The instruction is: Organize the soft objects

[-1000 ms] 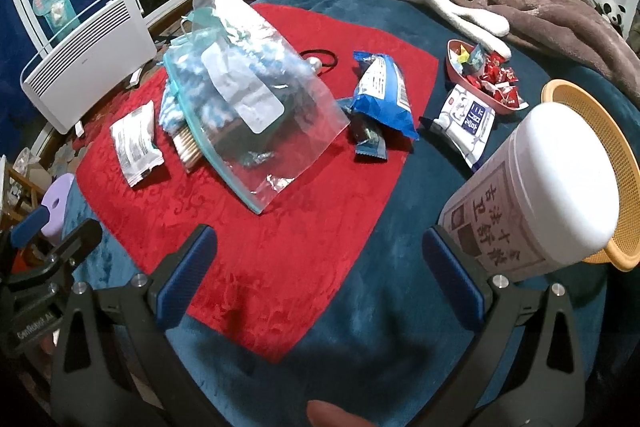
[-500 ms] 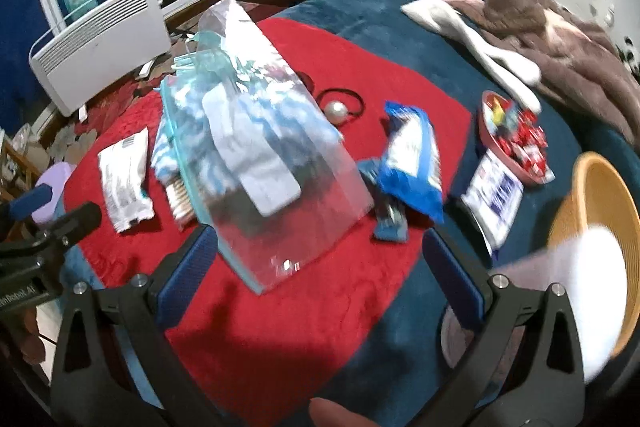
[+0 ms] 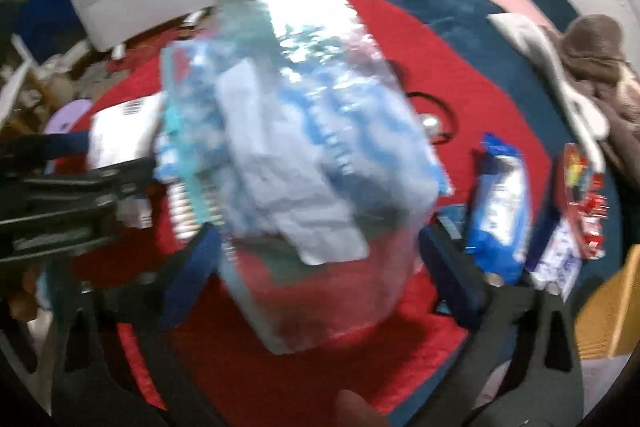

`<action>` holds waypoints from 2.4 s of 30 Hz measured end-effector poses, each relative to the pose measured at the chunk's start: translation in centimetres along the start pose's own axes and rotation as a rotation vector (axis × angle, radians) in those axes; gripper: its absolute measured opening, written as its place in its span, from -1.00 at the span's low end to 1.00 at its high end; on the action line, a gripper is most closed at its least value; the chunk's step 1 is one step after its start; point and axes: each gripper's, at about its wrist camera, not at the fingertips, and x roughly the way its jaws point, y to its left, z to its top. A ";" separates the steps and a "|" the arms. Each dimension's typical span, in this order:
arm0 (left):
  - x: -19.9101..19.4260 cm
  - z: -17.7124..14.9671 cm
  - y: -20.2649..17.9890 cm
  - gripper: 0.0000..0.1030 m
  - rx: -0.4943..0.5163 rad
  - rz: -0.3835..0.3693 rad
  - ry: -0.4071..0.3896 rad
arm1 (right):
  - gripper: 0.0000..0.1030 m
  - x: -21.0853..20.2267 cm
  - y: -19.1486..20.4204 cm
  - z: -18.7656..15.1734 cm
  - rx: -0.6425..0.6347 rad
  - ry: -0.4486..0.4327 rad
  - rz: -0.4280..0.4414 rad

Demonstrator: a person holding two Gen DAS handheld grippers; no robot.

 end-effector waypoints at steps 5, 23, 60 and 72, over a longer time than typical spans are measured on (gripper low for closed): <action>-1.2 -0.4 0.6 -0.13 -0.036 -0.038 -0.017 | -0.57 -0.6 0.6 -1.2 -0.021 0.014 0.067; -9.4 -2.2 0.7 -0.19 -0.019 -0.096 -0.136 | -0.69 -9.4 -1.7 -2.9 0.078 -0.200 0.113; -11.6 -6.9 -4.6 -0.17 0.081 -0.080 -0.120 | 0.84 -7.5 -4.3 -4.4 0.184 -0.199 0.166; -10.7 -3.5 -0.2 -0.17 0.012 -0.060 -0.146 | -0.64 0.3 -1.5 2.3 0.001 -0.076 0.123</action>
